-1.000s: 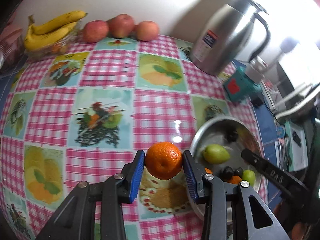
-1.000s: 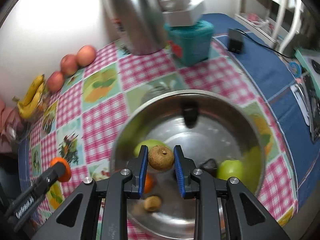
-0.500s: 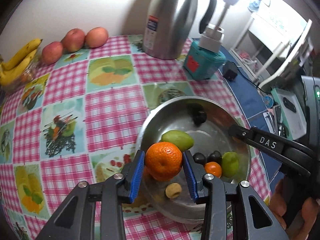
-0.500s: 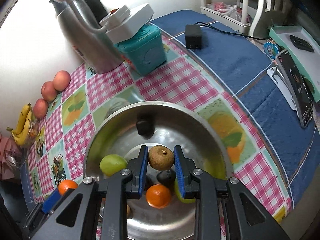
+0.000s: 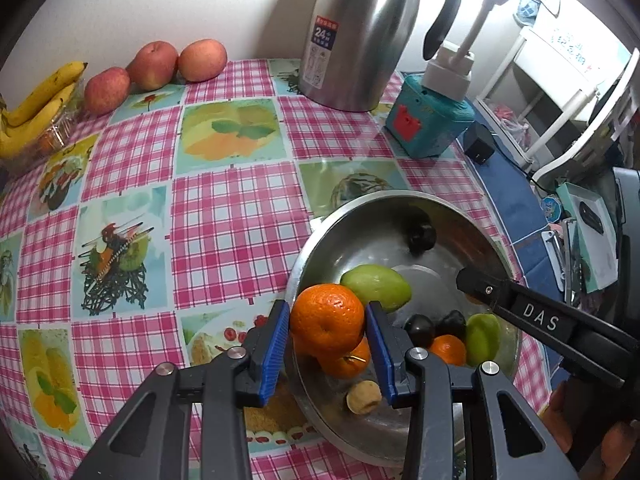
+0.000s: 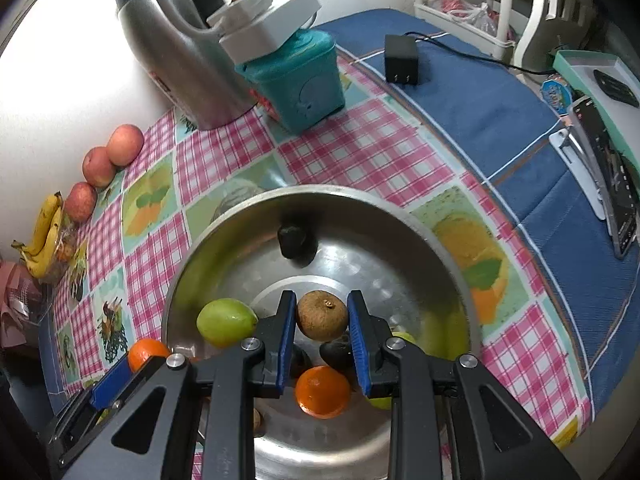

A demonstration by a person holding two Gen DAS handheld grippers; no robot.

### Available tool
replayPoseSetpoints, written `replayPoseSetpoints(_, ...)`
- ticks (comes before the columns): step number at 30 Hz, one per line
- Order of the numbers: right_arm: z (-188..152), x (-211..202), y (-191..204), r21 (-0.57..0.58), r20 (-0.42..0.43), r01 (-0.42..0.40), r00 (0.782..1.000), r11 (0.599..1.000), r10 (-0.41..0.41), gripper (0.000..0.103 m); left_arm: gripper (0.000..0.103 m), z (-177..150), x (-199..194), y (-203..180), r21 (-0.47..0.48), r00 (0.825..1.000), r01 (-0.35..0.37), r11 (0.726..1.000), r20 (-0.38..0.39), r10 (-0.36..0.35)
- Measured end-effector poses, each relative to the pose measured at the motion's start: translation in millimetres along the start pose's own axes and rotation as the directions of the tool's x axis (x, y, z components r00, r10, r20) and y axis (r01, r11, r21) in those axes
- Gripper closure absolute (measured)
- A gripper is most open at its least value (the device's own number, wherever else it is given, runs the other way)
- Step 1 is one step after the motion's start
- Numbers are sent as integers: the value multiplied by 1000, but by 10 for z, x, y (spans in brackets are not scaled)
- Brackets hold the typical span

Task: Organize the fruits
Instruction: 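Carry the potato and orange into the steel bowl and open both tools, then withdraw both open tools from the bowl back over the table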

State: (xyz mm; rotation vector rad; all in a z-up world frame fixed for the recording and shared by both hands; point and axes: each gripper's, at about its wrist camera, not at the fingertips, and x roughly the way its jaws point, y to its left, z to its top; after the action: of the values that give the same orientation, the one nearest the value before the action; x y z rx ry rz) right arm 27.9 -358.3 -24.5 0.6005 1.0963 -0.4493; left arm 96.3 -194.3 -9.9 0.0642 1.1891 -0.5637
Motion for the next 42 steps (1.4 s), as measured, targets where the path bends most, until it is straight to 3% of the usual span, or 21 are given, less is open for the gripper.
replayPoseSetpoints(32,-10,101,78,-19,-19,-18,1000,1000,17,73,61,4,123,36,-6,1000,-5,1000,-9,5)
replayPoseSetpoints(35,-6,105,81,-24,-19,-17,1000,1000,17,73,59,8,126,31,-4,1000,-6,1000,-12,6)
replayPoseSetpoints(39,-8,103,88,-27,-18,-15,1000,1000,14,73,45,9,118,27,-9,1000,-1,1000,-12,1)
replayPoseSetpoints(42,-5,105,90,-27,-18,-15,1000,1000,14,73,45,13,96,35,-10,1000,-2,1000,-8,2)
